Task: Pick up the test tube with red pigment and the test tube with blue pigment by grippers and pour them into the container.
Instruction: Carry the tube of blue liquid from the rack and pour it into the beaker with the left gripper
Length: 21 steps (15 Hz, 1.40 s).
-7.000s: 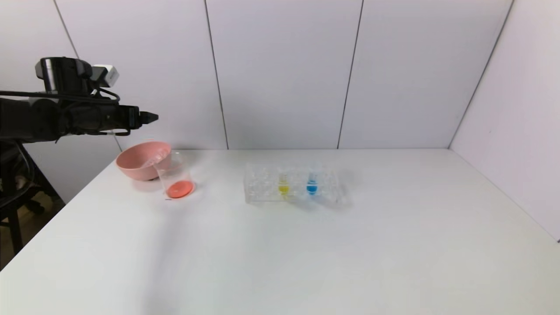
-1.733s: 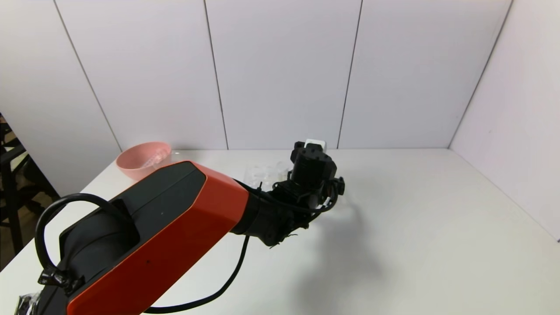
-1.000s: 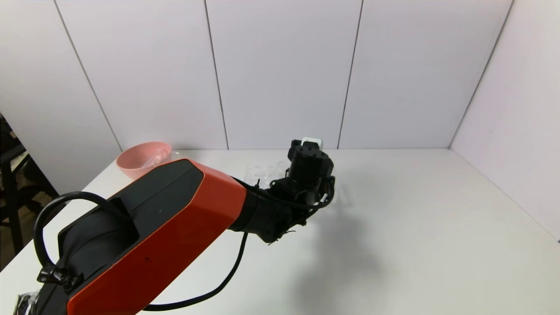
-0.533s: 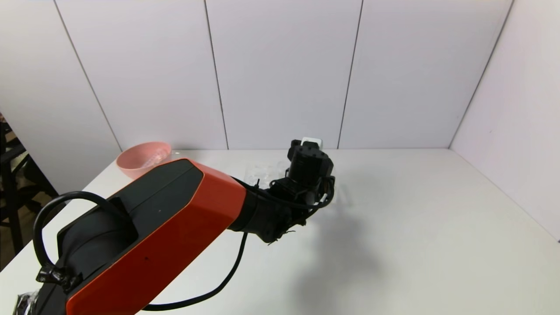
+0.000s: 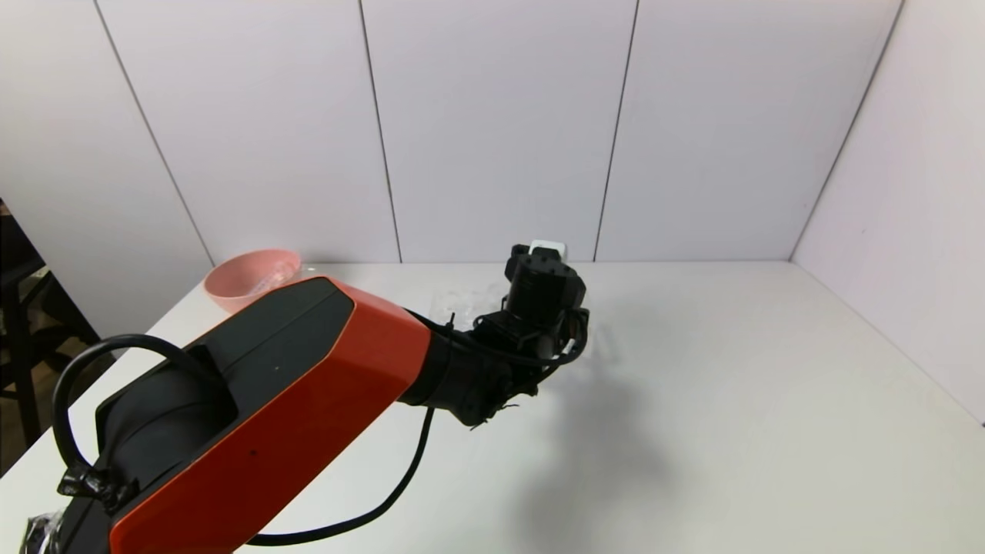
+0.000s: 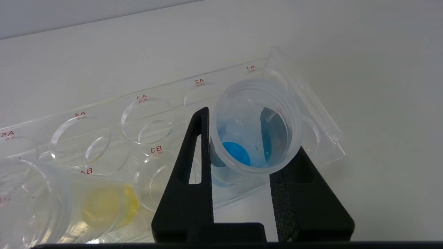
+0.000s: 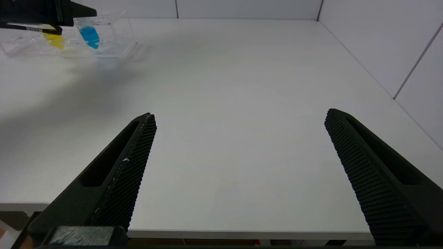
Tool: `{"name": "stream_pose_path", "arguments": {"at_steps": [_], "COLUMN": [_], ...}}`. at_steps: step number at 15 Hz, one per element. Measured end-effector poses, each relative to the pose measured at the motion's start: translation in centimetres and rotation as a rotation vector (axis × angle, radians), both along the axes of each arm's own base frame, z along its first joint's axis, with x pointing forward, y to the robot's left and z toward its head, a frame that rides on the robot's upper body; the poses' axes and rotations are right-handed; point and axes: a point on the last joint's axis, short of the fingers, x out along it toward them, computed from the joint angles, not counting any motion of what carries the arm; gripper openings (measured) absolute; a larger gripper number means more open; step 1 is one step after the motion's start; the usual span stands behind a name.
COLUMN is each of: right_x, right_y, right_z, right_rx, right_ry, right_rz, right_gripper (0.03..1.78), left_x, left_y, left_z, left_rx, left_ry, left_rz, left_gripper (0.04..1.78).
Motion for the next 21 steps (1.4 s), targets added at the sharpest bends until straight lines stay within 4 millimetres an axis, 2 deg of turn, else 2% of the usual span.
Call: {"name": "stream_pose_path", "arguments": {"at_steps": [2, 9, 21], "right_x": [0.0, 0.0, 0.0], "right_y": [0.0, 0.0, 0.0], "right_z": [0.0, 0.0, 0.0], "right_rx": [0.0, 0.0, 0.0], "right_ry": [0.0, 0.0, 0.0], "right_rz": [0.0, 0.0, 0.0], "right_gripper": [1.77, 1.77, 1.78], "left_x": [0.1, -0.2, -2.5], "left_y": [0.2, 1.0, 2.8], "left_z": [0.4, 4.2, 9.9], "left_rx": [0.005, -0.018, -0.02], "left_ry": [-0.008, -0.067, -0.135], "left_rz": [0.002, 0.003, 0.013], "left_gripper": [0.48, 0.48, 0.48]}}
